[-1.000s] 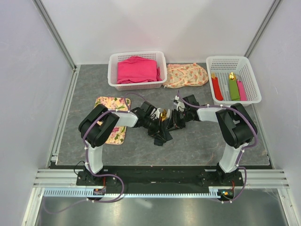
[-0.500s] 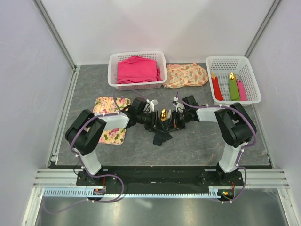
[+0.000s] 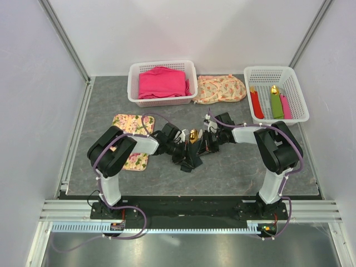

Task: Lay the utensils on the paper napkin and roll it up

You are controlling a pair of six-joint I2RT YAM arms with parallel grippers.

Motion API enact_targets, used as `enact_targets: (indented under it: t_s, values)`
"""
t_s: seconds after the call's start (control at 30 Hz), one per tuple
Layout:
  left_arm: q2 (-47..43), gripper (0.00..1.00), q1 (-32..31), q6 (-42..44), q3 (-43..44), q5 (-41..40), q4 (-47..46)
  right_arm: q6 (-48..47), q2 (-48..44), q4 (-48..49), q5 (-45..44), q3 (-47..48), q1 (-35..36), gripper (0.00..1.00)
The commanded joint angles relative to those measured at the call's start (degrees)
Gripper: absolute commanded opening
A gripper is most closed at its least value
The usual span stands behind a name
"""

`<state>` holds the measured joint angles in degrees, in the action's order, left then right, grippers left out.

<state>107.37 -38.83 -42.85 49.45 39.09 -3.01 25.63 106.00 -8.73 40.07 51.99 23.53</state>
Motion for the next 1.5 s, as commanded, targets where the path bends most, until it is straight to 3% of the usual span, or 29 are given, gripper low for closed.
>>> enact_targets:
  t_s: [0.0, 0.07, 0.1, 0.2, 0.3, 0.4, 0.83, 1.03, 1.2, 1.47]
  values:
    - [3.8, 0.02, 0.2, -0.9, 1.6, -3.0, 4.7, -1.8, 1.5, -2.7, -8.1, 0.9, 0.4, 0.00]
    - [5.2, 0.02, 0.2, -2.1, 1.7, -3.0, 4.8, -0.6, 0.5, -3.2, -7.0, 1.3, -0.1, 0.09]
    - [5.6, 0.02, 0.2, -2.2, 1.7, -2.9, 4.6, -0.3, 0.0, -3.7, -7.0, 1.4, -0.3, 0.24]
    - [5.8, 0.02, 0.2, -2.6, 1.7, -2.7, 4.1, 1.2, -2.5, -4.8, -7.5, 0.7, -2.0, 0.55]
    - [5.5, 0.02, 0.2, -2.8, 1.4, -2.7, 3.4, 1.8, -4.7, -5.3, -9.0, 0.4, -2.6, 0.68]
    - [5.6, 0.02, 0.2, -2.9, 1.4, -2.6, 3.3, 3.1, -3.9, -4.3, -9.5, 0.8, -2.3, 0.68]
    - [5.2, 0.02, 0.2, -2.7, 1.5, -2.4, 3.2, 3.9, 2.2, -4.3, -15.6, 2.3, 2.6, 0.62]
    - [5.1, 0.02, 0.3, -2.7, 1.5, -2.5, 3.2, 3.7, 4.5, -5.3, -18.4, 2.2, 4.5, 0.51]
    - [5.0, 0.02, 0.5, -2.7, 1.4, -2.6, 3.2, 3.9, 6.2, -7.0, -20.0, 2.5, 4.5, 0.37]
    - [4.6, 0.02, 0.9, -2.9, 1.1, -2.8, 3.3, 2.5, 6.8, -7.1, -18.8, 2.9, 4.5, 0.00]
